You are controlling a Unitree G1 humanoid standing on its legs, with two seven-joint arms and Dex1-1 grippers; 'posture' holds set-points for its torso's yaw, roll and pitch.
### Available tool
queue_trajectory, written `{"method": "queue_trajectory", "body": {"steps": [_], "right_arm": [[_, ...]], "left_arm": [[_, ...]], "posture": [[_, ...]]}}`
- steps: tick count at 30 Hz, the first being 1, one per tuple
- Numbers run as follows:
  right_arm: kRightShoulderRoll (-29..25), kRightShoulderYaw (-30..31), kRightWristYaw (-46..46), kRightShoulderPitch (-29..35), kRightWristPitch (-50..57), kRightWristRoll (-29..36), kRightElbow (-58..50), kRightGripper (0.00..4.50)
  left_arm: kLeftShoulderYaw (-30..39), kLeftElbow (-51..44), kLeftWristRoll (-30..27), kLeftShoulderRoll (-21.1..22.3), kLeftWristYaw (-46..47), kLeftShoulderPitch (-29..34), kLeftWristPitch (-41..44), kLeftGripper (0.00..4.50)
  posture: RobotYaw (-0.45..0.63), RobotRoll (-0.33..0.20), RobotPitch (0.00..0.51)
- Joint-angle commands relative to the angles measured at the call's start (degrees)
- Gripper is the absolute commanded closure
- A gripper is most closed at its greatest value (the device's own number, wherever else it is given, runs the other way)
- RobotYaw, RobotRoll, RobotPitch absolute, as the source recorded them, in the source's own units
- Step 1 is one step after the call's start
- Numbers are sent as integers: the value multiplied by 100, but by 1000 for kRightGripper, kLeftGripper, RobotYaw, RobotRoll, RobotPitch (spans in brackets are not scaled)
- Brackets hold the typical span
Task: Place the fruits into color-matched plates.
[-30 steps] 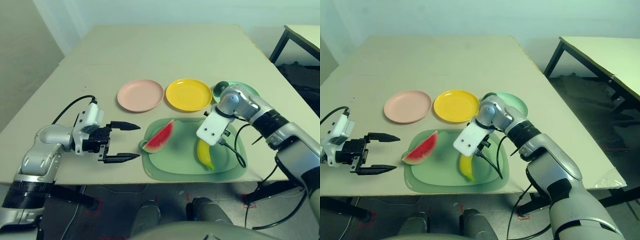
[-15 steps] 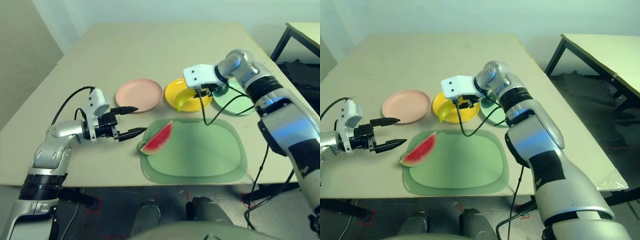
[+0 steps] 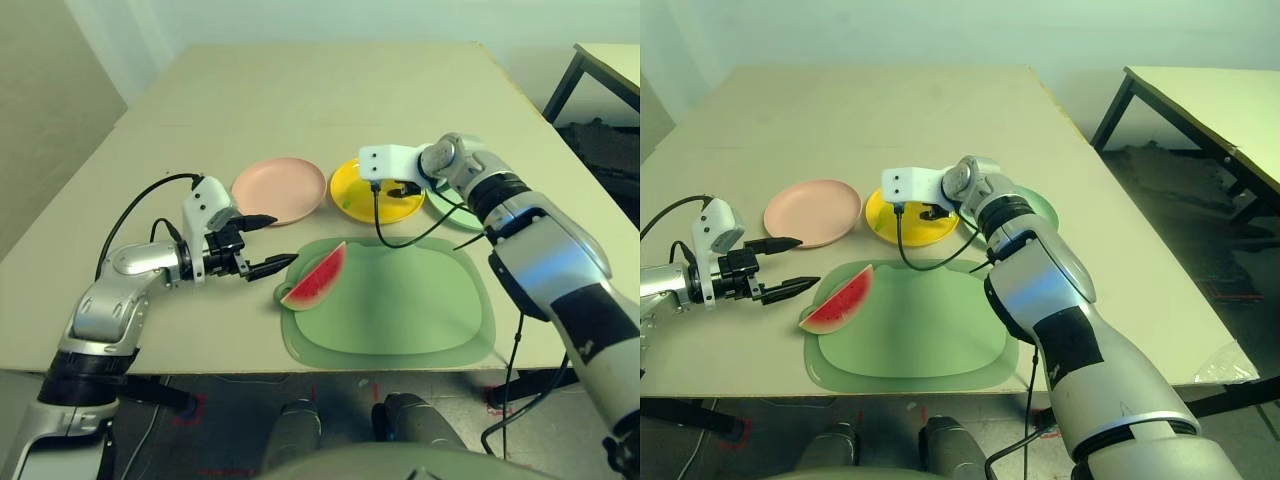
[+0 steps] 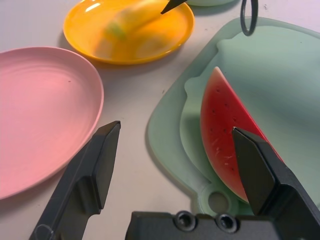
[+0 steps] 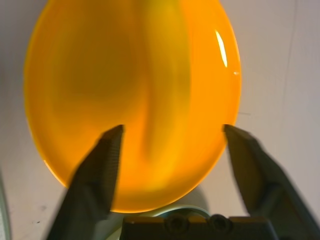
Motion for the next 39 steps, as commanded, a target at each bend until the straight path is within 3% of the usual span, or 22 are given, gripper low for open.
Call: {"method": "queue_trajectory", "body": {"steps": [1,5,11,18,21,26,33,36,39], "right_arm": [[-173,-210,17,-28,-41,31,9,37],[-462,-759,266,-53,-6,494,-125,37],[-979,-2069,1213,379,305,1766,-712,37],[-1797,-3417,2988,2640,981,3788,-3188,37],[-1993,-3880,3224,3563,1612,4548,-4162,37],[-2338,-4048,3871,4615,1132,4878,-4575,37],[-2549,-4017,4648,5033,-64,4783,-3700,37],[-2515,-4012,4702,4992,-254,4809,-3459,37],[-2496,-3928,4703,4997,-296,4887,-3357,37]], "left_arm": [[-55,-42,53,22,-82,31,-138,0],[-99,27,80,38,-197,-1,-251,0],[-95,367,154,177,-464,-277,-396,0],[-360,690,206,404,-776,-949,17,0],[-494,588,118,443,-820,-1142,480,0],[-627,317,-108,545,-912,-1305,1316,0],[-580,-214,-542,621,-597,-1355,2915,0],[-617,-381,-418,684,-746,-1372,2339,0],[-868,-100,179,1022,-1568,-1523,531,0]], "posture": [[4,0,61],[-10,0,61],[-43,0,54],[-102,0,48],[-112,0,47],[-127,0,40],[-123,0,29],[-113,0,21],[-109,0,14]]}}
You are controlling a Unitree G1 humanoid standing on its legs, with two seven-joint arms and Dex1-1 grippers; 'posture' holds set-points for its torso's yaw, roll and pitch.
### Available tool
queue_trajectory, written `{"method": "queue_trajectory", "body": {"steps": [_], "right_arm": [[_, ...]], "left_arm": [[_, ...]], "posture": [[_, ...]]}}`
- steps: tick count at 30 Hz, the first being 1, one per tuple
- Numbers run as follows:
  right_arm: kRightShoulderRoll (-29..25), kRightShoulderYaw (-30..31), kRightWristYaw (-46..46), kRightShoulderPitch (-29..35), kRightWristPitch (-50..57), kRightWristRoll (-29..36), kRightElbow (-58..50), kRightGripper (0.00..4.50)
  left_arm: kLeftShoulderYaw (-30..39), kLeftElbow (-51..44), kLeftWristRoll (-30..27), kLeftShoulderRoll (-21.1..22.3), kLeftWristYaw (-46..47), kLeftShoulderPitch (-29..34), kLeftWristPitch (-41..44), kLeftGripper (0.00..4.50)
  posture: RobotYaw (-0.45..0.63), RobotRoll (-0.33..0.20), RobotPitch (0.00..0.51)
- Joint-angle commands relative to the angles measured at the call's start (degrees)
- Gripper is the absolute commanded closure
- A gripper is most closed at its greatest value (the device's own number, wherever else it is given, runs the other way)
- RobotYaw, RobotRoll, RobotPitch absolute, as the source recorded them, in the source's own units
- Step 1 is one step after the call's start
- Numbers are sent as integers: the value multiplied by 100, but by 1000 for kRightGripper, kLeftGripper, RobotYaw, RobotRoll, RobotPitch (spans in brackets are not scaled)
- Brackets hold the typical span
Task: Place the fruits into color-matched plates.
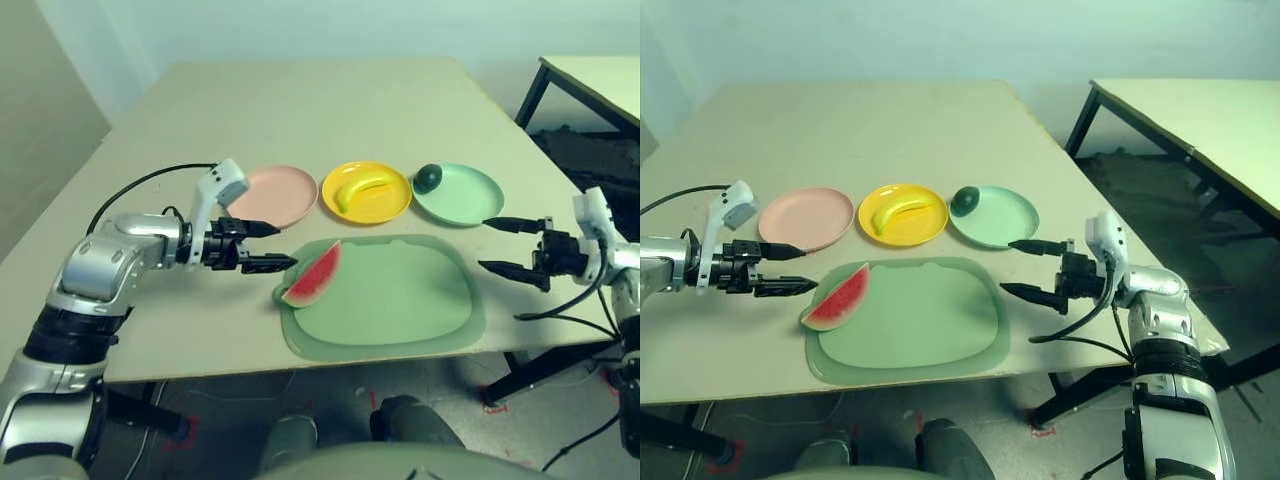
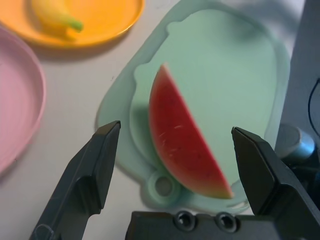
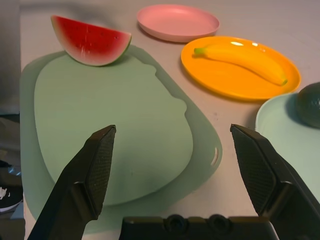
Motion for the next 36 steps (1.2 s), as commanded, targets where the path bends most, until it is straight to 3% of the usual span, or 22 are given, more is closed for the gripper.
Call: {"method": "queue_trajectory", "body": {"steps": [1,6,12,18,22,27,36], "right_arm": [[20,136,31,-40,-79,127,121,37],[83,80,31,-88,187,352,144,37],[9,-46,31,77,591,735,45,37],[-84,80,31,325,526,942,-131,37],[-23,77,31,511,612,1066,-510,37],[102,23,-61,634,546,918,-875,37],[148,119,7,448,373,647,-630,37]], "left_arm": [[-228,360,590,319,-927,-367,-1951,0],[-710,1668,1336,244,-2202,-1193,-4883,0],[-2181,3069,1156,230,-2617,-2283,-7735,0],[-3679,4274,742,-36,-2617,-3308,-9740,0],[-4346,4812,482,-322,-2617,-3805,-10422,0],[-4968,5115,236,-480,-2617,-4213,-10692,0],[-5859,4959,-162,-169,-2617,-4515,-10972,0]], "posture": [[-110,0,13],[-136,0,5],[-204,0,0],[-250,0,0],[-277,0,0],[-278,0,0],[-256,0,0]]}}
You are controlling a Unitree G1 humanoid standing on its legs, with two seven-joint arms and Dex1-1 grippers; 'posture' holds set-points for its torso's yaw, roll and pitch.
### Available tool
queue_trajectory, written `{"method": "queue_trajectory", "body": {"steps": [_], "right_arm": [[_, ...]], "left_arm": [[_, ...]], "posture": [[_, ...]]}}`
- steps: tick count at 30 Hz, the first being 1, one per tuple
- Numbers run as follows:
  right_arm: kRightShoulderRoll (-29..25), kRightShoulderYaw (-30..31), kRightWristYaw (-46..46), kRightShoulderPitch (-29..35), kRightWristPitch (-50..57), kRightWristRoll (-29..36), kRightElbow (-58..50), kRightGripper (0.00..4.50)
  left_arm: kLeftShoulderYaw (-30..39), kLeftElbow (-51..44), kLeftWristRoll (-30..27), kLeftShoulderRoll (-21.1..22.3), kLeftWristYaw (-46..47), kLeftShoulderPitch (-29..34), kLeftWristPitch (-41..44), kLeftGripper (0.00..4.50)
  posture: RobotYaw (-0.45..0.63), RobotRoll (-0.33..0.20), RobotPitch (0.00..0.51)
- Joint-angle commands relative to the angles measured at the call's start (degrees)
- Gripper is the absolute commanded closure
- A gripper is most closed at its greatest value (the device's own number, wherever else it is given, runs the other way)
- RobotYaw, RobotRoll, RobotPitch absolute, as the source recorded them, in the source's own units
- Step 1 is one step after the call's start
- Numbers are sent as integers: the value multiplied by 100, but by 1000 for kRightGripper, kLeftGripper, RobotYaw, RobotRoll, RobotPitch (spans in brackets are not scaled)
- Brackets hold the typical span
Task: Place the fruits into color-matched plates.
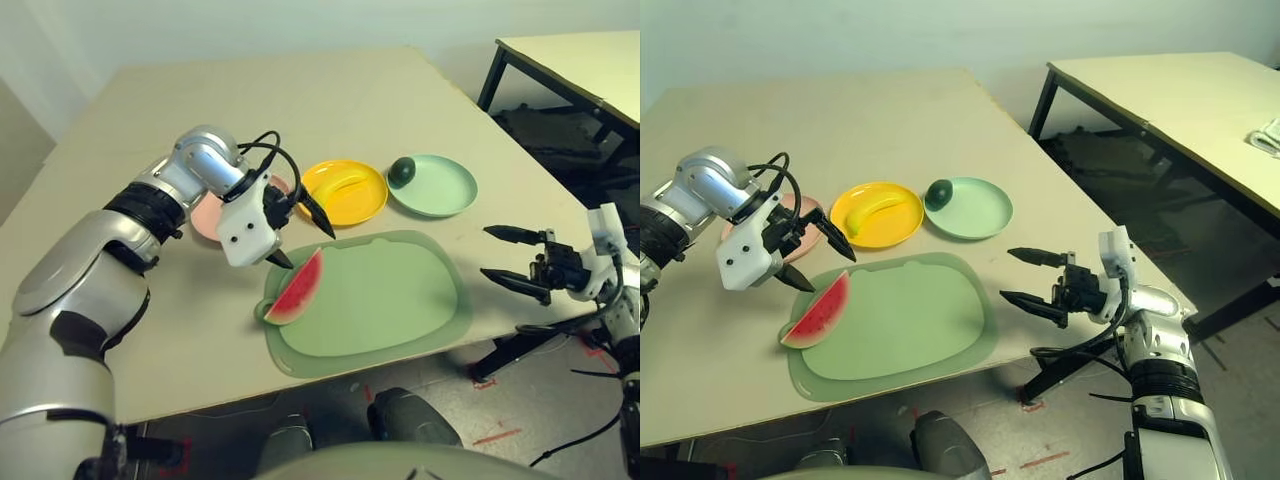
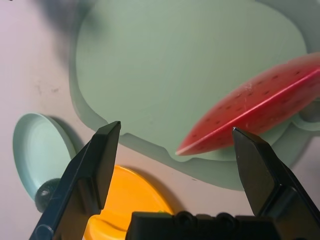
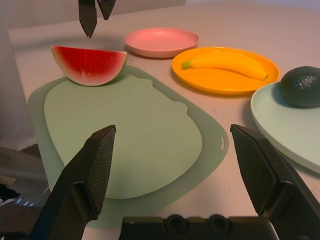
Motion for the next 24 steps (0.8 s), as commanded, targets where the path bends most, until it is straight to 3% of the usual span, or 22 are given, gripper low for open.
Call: {"method": "queue_trajectory", "body": {"steps": [1,10,24], "right_arm": [[31,98,67,-171,-68,-164,169,37],[52,137,82,-297,-75,-210,284,37],[60,19,-165,-200,113,-159,96,37]], "left_arm": [[-448,-165,-199,193,-66,-137,-225,0],[-975,-196,-309,234,-66,-103,-632,0],[-870,700,273,-490,-66,92,-950,0]], "posture": [[-253,0,0],[-249,0,0],[-280,0,0]]}}
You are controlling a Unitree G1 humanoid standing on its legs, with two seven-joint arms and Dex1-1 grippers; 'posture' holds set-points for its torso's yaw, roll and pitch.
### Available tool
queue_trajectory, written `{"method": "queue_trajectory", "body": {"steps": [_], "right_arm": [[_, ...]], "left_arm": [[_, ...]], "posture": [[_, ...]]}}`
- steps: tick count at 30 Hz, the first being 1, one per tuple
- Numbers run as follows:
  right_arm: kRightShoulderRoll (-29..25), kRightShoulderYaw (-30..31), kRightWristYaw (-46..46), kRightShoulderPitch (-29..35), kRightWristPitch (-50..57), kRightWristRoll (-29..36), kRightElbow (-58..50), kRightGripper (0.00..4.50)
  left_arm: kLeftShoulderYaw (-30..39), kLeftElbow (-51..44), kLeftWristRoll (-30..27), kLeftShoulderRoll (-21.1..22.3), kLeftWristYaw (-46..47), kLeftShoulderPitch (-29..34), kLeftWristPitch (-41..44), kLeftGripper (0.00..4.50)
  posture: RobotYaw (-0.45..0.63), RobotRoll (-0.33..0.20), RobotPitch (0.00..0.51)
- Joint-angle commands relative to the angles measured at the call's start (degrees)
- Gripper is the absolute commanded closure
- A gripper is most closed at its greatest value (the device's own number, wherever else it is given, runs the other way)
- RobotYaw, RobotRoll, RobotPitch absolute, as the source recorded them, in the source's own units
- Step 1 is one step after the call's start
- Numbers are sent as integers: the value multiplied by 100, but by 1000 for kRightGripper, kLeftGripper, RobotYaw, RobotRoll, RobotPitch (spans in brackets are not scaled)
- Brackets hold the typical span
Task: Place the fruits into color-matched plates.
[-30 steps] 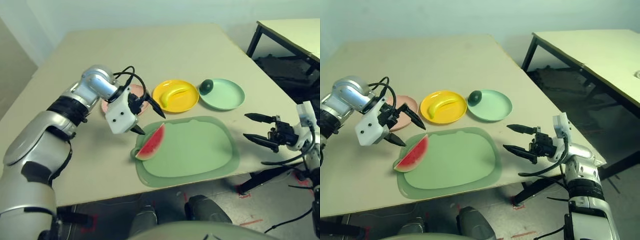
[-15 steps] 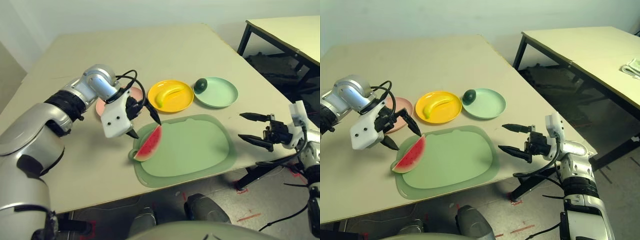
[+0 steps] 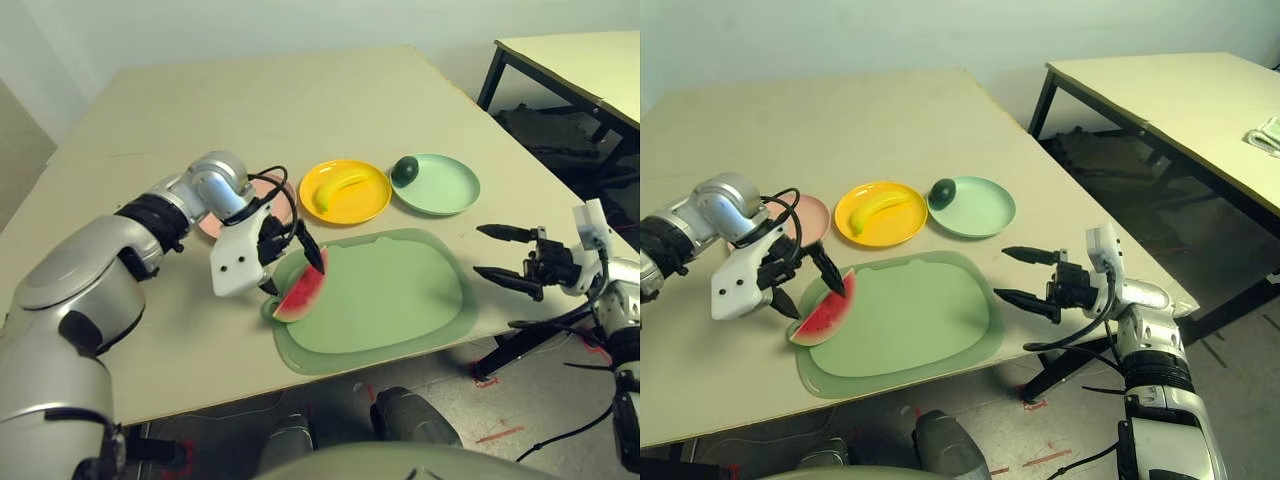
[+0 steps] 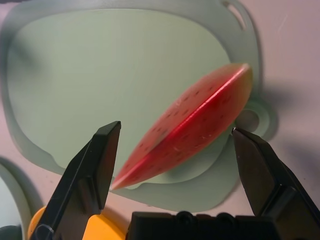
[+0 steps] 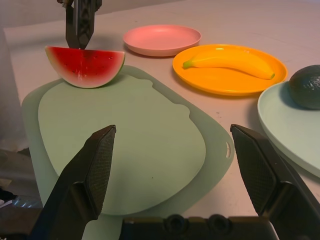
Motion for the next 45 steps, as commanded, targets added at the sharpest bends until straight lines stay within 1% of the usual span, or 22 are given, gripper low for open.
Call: {"method": "queue_trajectory", "body": {"steps": [1,5,8,10,17,24,29,33,40,43,44,45], "right_arm": [[-17,-62,-47,58,58,3,-134,37],[-16,-97,-115,100,86,15,-157,37],[18,-156,-274,79,194,58,-159,37],[14,-158,-281,78,224,48,-189,37],[-54,-143,-267,99,304,13,-253,37],[-38,-153,-309,283,450,42,-492,37],[-63,-120,-284,352,597,37,-594,37],[-62,-106,-293,429,701,31,-722,37],[-65,-110,-306,425,746,4,-727,37],[-64,-110,-309,418,750,0,-722,0],[-61,-109,-313,415,752,-1,-724,0],[-59,-109,-315,413,752,-1,-723,0]], "left_arm": [[31,202,148,-172,-62,-42,-33,0],[227,434,267,-398,-62,-30,48,0],[434,629,442,-614,-62,59,79,0],[515,629,494,-680,-62,153,128,0],[262,315,488,-509,-62,344,260,0],[304,159,468,-490,-62,416,545,0],[506,290,795,-577,-62,459,948,0],[688,234,919,-613,-62,586,1404,0],[1078,365,1309,-744,-62,671,1743,0],[1301,441,1455,-827,-62,685,1954,631],[1370,493,1533,-858,-62,685,1989,914],[1427,527,1600,-883,-62,689,2008,1303]], "posture": [[-284,0,0],[-289,0,0],[-286,0,0],[-291,0,0],[-294,0,0],[-294,0,0],[-294,0,0],[-293,0,0],[-291,0,0],[-290,0,0],[-291,0,0],[-291,0,0]]}}
